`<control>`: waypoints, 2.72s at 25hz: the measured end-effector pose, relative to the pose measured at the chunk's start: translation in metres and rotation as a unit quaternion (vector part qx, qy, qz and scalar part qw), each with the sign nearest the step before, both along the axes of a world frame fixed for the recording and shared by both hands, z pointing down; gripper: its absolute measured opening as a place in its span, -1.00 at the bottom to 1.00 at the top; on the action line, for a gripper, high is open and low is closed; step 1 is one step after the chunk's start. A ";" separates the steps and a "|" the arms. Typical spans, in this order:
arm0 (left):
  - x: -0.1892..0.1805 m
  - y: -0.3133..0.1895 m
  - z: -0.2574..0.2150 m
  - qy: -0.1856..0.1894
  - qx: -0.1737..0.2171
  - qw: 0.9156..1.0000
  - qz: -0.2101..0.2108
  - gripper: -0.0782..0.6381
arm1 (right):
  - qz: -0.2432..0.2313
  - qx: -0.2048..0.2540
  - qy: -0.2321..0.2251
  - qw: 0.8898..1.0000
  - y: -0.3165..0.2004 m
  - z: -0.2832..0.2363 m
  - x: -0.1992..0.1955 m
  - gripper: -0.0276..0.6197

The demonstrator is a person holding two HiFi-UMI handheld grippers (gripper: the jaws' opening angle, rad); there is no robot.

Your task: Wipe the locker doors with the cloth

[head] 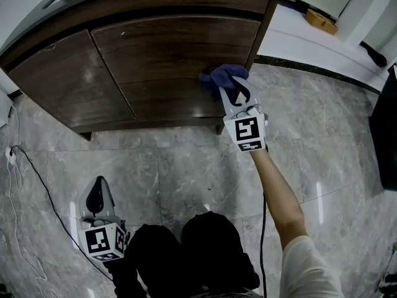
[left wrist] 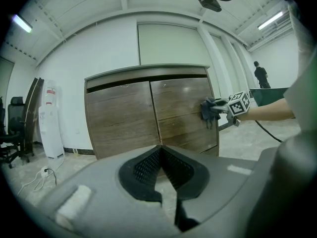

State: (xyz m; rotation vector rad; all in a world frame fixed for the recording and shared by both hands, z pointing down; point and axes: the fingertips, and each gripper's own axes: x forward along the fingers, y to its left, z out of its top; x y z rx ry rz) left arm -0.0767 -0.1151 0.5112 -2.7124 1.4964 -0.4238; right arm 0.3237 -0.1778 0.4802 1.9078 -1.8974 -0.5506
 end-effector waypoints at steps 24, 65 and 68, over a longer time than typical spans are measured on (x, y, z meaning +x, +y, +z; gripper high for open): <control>-0.007 0.001 0.006 -0.017 -0.003 1.000 -0.013 -0.78 | -0.004 -0.144 -0.033 0.989 -0.004 0.168 -0.015 -0.63; -0.016 0.012 0.017 0.009 -0.025 1.000 0.000 -0.78 | -0.030 -0.033 0.027 0.999 -0.031 -0.034 -0.063 -0.64; -0.017 0.013 0.017 0.008 -0.026 1.000 0.000 -0.78 | -0.030 -0.022 0.027 0.999 -0.032 -0.051 -0.065 -0.64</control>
